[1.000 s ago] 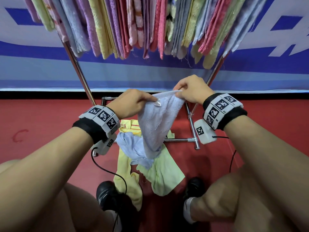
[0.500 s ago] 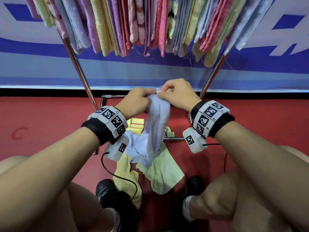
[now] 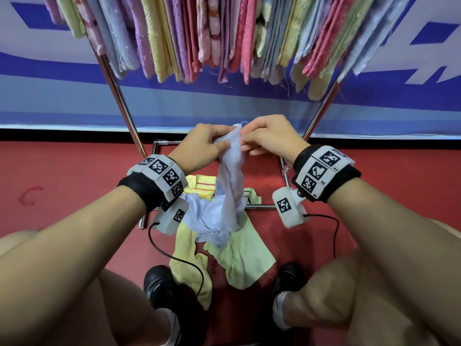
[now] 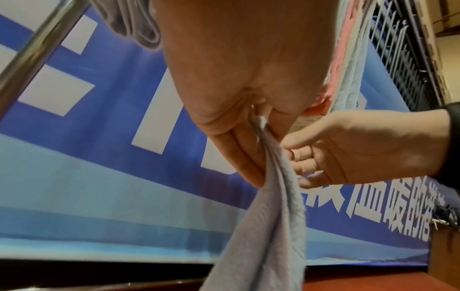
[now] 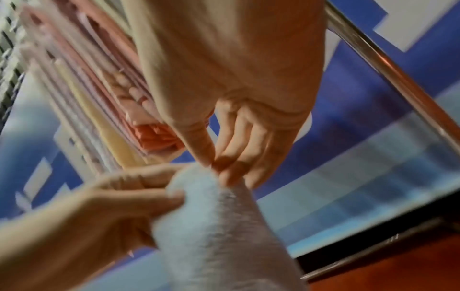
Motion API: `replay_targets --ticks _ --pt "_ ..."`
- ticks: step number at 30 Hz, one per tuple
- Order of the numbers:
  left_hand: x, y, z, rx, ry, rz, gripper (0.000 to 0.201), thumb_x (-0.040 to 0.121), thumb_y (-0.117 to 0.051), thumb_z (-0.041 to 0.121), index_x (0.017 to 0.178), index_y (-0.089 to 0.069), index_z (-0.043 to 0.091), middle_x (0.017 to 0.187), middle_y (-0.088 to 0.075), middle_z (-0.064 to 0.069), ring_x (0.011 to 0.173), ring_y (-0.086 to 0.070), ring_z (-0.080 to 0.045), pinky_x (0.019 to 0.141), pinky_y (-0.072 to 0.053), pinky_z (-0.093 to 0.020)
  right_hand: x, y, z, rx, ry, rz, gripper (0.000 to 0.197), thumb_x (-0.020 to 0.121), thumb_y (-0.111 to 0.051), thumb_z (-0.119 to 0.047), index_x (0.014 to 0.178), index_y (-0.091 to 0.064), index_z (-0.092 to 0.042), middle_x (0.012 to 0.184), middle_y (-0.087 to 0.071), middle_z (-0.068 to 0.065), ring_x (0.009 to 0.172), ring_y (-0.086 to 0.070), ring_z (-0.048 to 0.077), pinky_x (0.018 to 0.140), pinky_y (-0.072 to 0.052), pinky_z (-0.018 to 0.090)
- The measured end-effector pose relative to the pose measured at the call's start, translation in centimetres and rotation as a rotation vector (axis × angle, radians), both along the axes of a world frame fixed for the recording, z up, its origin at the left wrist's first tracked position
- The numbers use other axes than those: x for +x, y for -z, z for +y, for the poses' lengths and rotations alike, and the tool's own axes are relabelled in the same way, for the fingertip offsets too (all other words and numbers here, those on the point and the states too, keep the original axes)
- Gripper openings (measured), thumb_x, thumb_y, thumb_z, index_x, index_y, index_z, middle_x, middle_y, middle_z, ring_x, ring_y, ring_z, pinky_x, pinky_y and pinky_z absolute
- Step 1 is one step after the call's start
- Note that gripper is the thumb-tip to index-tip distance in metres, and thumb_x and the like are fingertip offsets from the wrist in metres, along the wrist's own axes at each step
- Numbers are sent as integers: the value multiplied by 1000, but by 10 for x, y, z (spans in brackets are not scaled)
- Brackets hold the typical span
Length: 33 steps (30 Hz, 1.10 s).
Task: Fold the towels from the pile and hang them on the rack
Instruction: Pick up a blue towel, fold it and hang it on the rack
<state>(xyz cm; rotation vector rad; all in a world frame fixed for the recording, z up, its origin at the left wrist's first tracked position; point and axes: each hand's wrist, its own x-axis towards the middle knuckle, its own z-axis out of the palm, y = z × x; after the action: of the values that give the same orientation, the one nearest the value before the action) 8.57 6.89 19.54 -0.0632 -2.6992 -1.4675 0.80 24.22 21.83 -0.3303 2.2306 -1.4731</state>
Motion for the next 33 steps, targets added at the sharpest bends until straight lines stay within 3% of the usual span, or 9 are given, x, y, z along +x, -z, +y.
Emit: replay_targets --ticks 2,5,11,14,19,24,26,28,33 --pt "-1 -7 -4 27 58 -20 46 94 -59 -3 134 -62 18 112 -74 -4 94 -62 3 88 -54 -25 -12 7 4 67 51 146 26 76 -84 -15 98 -71 -20 93 -71 0 87 -69 14 74 -59 32" --pt "-2 -14 -10 89 128 -37 58 95 -62 -2 145 -46 24 95 -65 -29 80 -57 -16 76 -54 -38 -16 11 9 -37 -185 -76 40 87 -78 -12 125 -66 -15 112 -69 0 104 -65 10 83 -53 23" --pt "-7 -17 -25 -85 -97 -38 47 88 -77 26 132 -61 19 92 -72 -5 78 -65 -10 87 -55 -33 -10 10 9 -53 -197 146 19 87 -81 -16 101 -78 -2 92 -77 11 82 -65 8 78 -50 24" --pt "-5 -17 -22 322 -222 -92 24 84 -80 22 93 -69 3 89 -72 -11 81 -67 -14 83 -56 -32 -9 3 6 -149 -132 192 17 88 -80 -14 101 -78 -3 96 -78 17 84 -67 12 78 -53 30" --pt "0 -12 1 684 23 -197 39 90 -70 7 127 -60 -3 120 -69 -16 107 -68 -23 91 -55 -34 -3 -11 4 -293 -2 258 17 88 -78 -11 100 -77 1 92 -76 11 82 -69 13 74 -56 28" --pt "-6 -26 6 578 -145 -51 17 86 -76 9 101 -70 4 92 -77 -8 85 -73 -18 77 -57 -33 -4 -20 8 -552 134 29 19 96 -68 -22 104 -72 -5 98 -76 10 89 -72 19 77 -58 34" --pt "-10 -35 1 587 -185 7 22 85 -78 11 101 -69 0 95 -77 -11 88 -73 -21 81 -60 -37 4 -11 6 -682 -32 -247 33 100 -60 -30 118 -67 -4 118 -73 14 109 -70 24 99 -55 39" --pt "-12 -41 -5 578 -212 34 18 84 -79 12 99 -71 4 97 -77 -11 89 -73 -22 82 -60 -37 14 5 1 -540 -175 -311 37 95 -64 -28 122 -65 -3 129 -69 17 123 -65 27 110 -48 44" --pt "-15 -33 -11 531 -406 58 30 87 -78 28 96 -66 1 87 -72 -8 75 -72 -17 67 -55 -25 10 15 -4 -332 -3 -11 40 78 -78 -34 104 -75 -4 111 -76 19 105 -72 27 100 -53 50"
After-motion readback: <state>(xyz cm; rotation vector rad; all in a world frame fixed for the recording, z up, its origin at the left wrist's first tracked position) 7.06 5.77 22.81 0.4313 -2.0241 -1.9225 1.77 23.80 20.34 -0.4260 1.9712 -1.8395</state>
